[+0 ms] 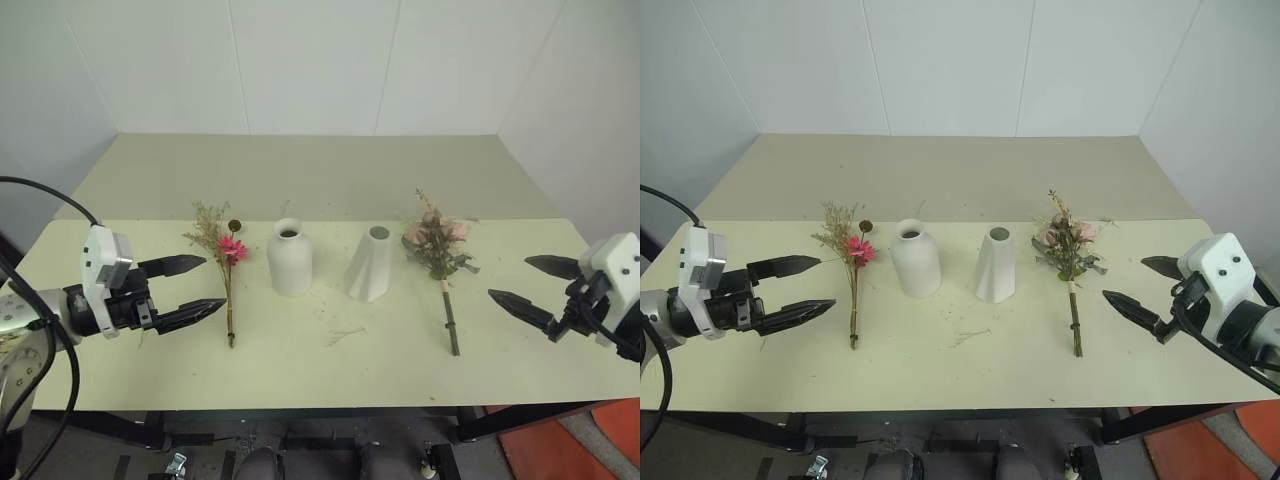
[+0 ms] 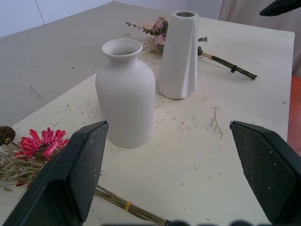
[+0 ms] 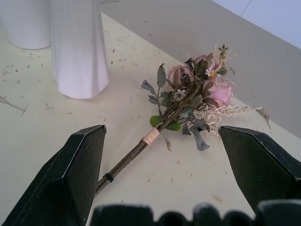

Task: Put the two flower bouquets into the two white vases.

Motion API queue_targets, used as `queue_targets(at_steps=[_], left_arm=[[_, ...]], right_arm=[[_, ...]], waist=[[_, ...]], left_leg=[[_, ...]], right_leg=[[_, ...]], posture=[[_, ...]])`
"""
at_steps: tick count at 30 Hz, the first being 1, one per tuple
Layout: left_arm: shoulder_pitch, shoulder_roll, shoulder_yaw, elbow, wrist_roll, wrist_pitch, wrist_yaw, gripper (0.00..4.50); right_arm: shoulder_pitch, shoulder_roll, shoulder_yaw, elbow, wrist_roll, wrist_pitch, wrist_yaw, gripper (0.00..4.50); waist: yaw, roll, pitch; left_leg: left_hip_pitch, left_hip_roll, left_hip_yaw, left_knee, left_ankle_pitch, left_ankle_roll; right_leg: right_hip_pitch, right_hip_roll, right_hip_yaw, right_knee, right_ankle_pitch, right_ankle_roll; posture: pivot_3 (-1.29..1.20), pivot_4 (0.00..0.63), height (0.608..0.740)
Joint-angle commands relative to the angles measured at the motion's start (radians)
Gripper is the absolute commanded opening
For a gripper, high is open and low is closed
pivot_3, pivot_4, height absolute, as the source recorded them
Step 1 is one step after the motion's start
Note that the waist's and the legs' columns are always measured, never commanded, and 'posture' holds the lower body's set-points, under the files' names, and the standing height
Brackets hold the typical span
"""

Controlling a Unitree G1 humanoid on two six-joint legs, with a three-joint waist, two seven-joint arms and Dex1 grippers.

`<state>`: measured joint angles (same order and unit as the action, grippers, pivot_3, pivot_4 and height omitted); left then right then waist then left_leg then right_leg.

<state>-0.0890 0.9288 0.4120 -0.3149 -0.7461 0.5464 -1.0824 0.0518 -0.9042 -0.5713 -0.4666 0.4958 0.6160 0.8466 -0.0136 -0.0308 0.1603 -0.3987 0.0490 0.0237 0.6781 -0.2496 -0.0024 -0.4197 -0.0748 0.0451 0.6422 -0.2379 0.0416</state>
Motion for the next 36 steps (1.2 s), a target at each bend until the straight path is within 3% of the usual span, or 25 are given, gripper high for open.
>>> queue_targets(at_steps=[1,13,18,21,24,29,36], left_arm=[[-0.029,0.014,0.028,-0.014,-0.014,-0.005,0.0,4.5],[-0.051,0.029,-0.009,-0.012,0.039,0.017,0.05,4.5],[-0.116,0.082,-0.129,-0.008,0.151,0.149,0.201,4.5],[-0.238,0.087,-0.244,0.004,0.196,0.321,0.306,4.5],[-0.342,0.056,-0.318,0.031,0.227,0.442,0.38,4.5],[-0.535,-0.085,-0.517,0.145,0.36,0.686,0.581,4.5],[-0.59,-0.197,-0.573,0.226,0.431,0.748,0.663,4.5]], right_arm=[[-0.01,-0.008,-0.044,-0.019,0.019,-0.026,0.003,4.49],[-0.017,-0.012,-0.026,-0.012,0.034,-0.036,0.017,4.49],[-0.048,-0.02,-0.007,-0.007,0.038,-0.037,0.015,4.49],[-0.087,-0.034,0.009,0.002,0.037,-0.048,0.025,4.49],[-0.11,-0.041,0.018,0.005,0.039,-0.052,0.032,4.49],[-0.146,-0.046,0.035,0.004,0.046,-0.062,0.037,4.49],[-0.137,-0.041,0.019,-0.023,0.056,-0.061,0.038,4.49]], waist=[[0.0,0.0,0.0],[0.0,0.0,0.0],[0.0,0.0,0.0],[0.006,0.0,0.0],[0.003,-0.001,0.0],[0.004,-0.001,0.0],[-0.003,-0.002,0.001]], left_leg=[[0.0,0.0,0.0,0.0,0.0,0.0],[0.0,0.0,0.0,0.0,0.0,0.0],[0.0,0.0,0.0,0.0,0.0,0.0],[0.0,0.0,0.0,0.0,0.0,0.0],[0.0,0.0,-0.001,0.0,0.0,0.0],[-0.001,-0.001,-0.001,0.0,0.0,0.0],[-0.003,-0.001,-0.002,0.0,0.0,0.0]], right_leg=[[0.0,0.0,0.0,0.0,0.0,0.0],[0.0,0.0,0.0,0.0,0.0,0.0],[0.0,0.0,0.0,0.0,0.0,0.0],[0.0,0.0,0.0,0.0,0.0,0.0],[0.0,0.0,0.0,0.0,0.0,0.001],[0.001,0.0,0.0,0.0,0.001,0.001],[-0.002,0.0,0.0,0.001,0.001,0.001]], posture=[[0.0,0.15,0.74],[0.0,0.15,0.74],[0.0,0.15,0.74],[0.0,0.15,0.74],[0.0,0.15,0.74],[0.0,0.15,0.74],[0.0,0.15,0.74]])
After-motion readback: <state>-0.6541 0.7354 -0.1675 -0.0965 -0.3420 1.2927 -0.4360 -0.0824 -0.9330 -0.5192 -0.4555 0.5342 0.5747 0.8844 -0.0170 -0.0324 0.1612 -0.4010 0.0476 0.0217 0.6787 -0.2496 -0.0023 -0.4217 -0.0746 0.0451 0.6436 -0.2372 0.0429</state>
